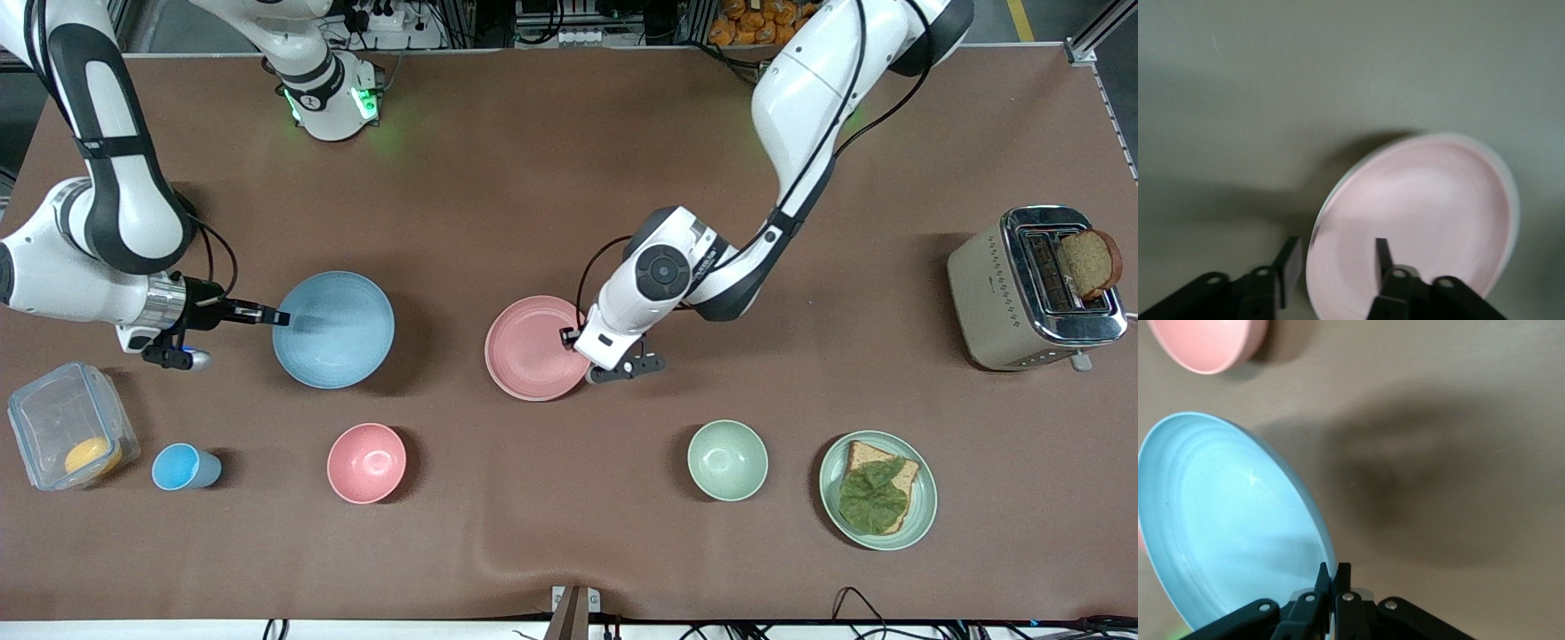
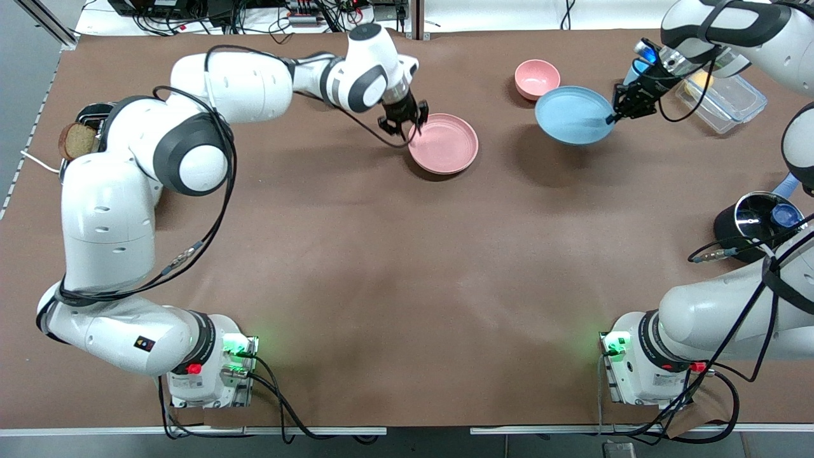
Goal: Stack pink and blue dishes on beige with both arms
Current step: 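Release the pink plate while the right gripper grasps the blue plate rim, then carry the blue plate onto the pink plate while the left gripper withdraws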
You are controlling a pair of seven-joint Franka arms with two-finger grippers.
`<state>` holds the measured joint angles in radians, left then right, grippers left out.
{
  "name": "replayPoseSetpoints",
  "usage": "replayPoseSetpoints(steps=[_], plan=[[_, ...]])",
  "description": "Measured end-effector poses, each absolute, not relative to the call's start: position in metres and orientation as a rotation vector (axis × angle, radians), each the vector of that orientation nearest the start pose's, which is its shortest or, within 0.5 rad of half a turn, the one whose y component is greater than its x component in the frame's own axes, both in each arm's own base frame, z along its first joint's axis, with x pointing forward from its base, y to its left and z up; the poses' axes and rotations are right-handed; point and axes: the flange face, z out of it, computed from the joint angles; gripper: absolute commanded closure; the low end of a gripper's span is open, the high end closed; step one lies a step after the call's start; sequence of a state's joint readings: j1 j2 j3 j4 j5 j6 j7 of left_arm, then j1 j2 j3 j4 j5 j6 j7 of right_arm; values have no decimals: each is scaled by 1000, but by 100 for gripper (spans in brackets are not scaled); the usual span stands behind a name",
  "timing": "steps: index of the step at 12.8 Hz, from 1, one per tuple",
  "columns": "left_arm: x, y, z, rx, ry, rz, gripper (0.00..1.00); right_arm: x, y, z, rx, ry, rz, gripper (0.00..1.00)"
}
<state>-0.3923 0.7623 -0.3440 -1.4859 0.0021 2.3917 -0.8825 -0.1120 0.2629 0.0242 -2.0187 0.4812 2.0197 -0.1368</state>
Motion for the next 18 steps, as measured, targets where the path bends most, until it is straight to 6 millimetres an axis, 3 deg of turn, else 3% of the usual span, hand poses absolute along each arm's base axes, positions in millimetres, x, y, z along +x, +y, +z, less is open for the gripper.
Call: replayPoseSetpoints(steps=[2,4,6,8,10,12,16,18], plan=[[612,-412,327,-3412,-501,-64,0,573,1,311,-2662,298,314,100],[632,-348,409,-3378,-400,-142,0,574,50,305,-2637,241,360,100],[633,-282,476,-3320,-276,-146,0,576,109,290,-2587,203,368,100],[626,-225,525,-3273,-137,-142,0,574,159,276,-2591,155,331,100],[619,-181,555,-3241,-28,-131,0,574,193,263,-2594,160,261,100],[611,-158,568,-3190,13,-108,0,570,225,243,-2591,179,206,100],[596,-156,590,-3122,42,-122,0,551,289,211,-2582,167,159,100],[592,-156,593,-3118,43,-118,0,545,302,197,-2591,167,149,100]])
